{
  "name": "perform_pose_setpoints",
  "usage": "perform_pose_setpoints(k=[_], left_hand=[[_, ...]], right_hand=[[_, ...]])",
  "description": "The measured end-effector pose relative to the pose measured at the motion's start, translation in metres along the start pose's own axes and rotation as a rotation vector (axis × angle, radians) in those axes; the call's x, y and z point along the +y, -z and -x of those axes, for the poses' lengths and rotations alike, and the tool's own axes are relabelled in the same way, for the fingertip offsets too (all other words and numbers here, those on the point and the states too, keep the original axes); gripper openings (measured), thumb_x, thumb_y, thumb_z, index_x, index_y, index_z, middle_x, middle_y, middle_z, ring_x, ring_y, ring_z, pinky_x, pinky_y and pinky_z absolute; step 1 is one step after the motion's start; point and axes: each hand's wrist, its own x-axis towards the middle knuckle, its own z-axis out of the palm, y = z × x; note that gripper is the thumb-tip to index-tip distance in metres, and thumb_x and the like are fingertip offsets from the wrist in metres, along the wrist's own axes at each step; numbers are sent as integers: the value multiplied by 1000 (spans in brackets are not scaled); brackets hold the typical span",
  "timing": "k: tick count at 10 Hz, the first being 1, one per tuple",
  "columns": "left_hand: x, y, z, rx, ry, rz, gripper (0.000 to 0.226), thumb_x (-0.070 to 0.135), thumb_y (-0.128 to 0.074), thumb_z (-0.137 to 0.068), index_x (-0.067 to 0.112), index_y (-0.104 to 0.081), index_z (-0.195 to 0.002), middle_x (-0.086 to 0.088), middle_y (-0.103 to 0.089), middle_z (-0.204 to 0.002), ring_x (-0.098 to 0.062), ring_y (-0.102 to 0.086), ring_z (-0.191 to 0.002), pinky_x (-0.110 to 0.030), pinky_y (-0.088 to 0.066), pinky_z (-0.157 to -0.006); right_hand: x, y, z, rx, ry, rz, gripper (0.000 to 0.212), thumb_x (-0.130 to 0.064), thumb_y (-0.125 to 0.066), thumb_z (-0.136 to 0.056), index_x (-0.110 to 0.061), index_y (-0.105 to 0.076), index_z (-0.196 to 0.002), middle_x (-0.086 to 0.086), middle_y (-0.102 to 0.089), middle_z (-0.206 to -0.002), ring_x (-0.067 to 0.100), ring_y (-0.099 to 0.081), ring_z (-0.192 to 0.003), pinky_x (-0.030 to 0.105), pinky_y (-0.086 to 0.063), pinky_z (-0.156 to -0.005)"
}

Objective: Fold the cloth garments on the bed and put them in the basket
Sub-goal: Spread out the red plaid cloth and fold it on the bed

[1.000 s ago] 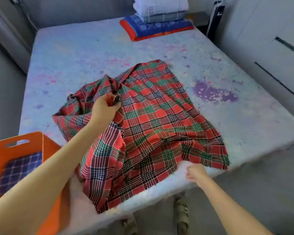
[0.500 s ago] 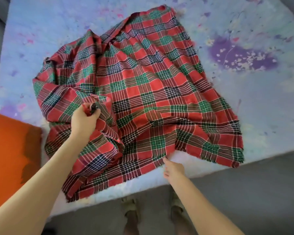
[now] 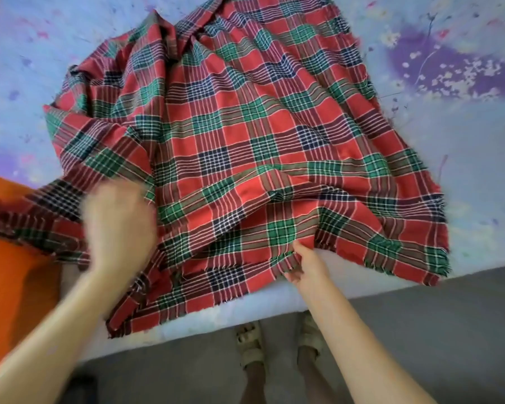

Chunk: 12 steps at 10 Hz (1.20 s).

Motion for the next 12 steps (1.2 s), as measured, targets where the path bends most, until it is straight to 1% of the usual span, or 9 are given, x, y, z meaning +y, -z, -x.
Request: perform_pose_setpoints(k=[1,2,3,5,6,7,9,11,12], left_hand=[[173,7,58,-123,-285,-344,37,34,-73,-70,14,-68,-101,-5,-66,-104,-26,-60,-97,-38,-49,-82],[200,-40,58,-392,-281,-328,88,61,-66,-73,12,-38,-141,-6,-41,-144,-28,-37,-134,-41,-33,-110],[215,-69,27,-428,-176,-355,97,64,-59,-76,11,-21,-147,-7,-29,-147,-28,-27,-135,-41,-29,-110],[230,-72,0,-264,-270,-386,22,10,-66,-75,10,-59,-95,-8,-60,-96,-29,-58,-92,-34,-47,-75],[248,-68,-2,-370,-290,-310,16,9,-57,-80,9,-59,-96,-9,-63,-97,-31,-59,-94,-35,-46,-75],[296,-72,0,-485,-343,-257,15,8,-47,-84,10,-58,-95,-10,-65,-99,-32,-59,-95,-34,-42,-71],[437,-90,-8,-526,-313,-224,18,10,-47,-86,3,-60,-96,-18,-65,-99,-36,-58,-94,-32,-36,-67],[545,-110,-6,-535,-405,-141,15,8,-49,-87,2,-60,-96,-16,-65,-98,-34,-59,-93,-30,-35,-66],[555,-124,2,-587,-415,-62,30,18,-49,-94,7,-57,-120,-13,-59,-120,-30,-54,-111,-35,-42,-86]], right_hand=[[-6,38,-3,83,40,-145,36,-38,-64,-87,-4,-58,-96,9,-60,-89,13,-56,-59,25,-48,-57],[-30,69,-10,99,24,-347,41,-43,-62,-86,-3,-54,-92,11,-57,-94,18,-58,-86,30,-49,-82],[-64,73,-17,115,16,-557,52,-45,-63,-85,-10,-50,-120,6,-53,-108,19,-55,-101,30,-45,-92],[-118,92,-20,208,378,-266,5,-28,-53,-80,-32,-50,-78,17,-55,-117,25,-51,-95,42,-47,-93],[-153,110,-3,507,681,-197,25,-11,-59,-88,-5,-60,-112,11,-60,-110,28,-58,-99,36,-47,-84],[-190,138,5,745,916,363,33,-23,-57,-91,9,-61,-100,26,-64,-106,41,-60,-99,42,-45,-77],[-273,251,21,846,1466,1201,26,-4,-54,-75,11,-57,-54,28,-52,-44,40,-56,-39,35,-44,-48],[-352,336,21,1040,1406,1458,8,6,-64,-67,14,-63,-63,31,-56,-50,42,-59,-49,44,-50,-58],[-363,364,-2,980,1255,1503,19,-2,-59,-82,15,-65,-75,35,-60,-64,46,-62,-64,47,-51,-67]])
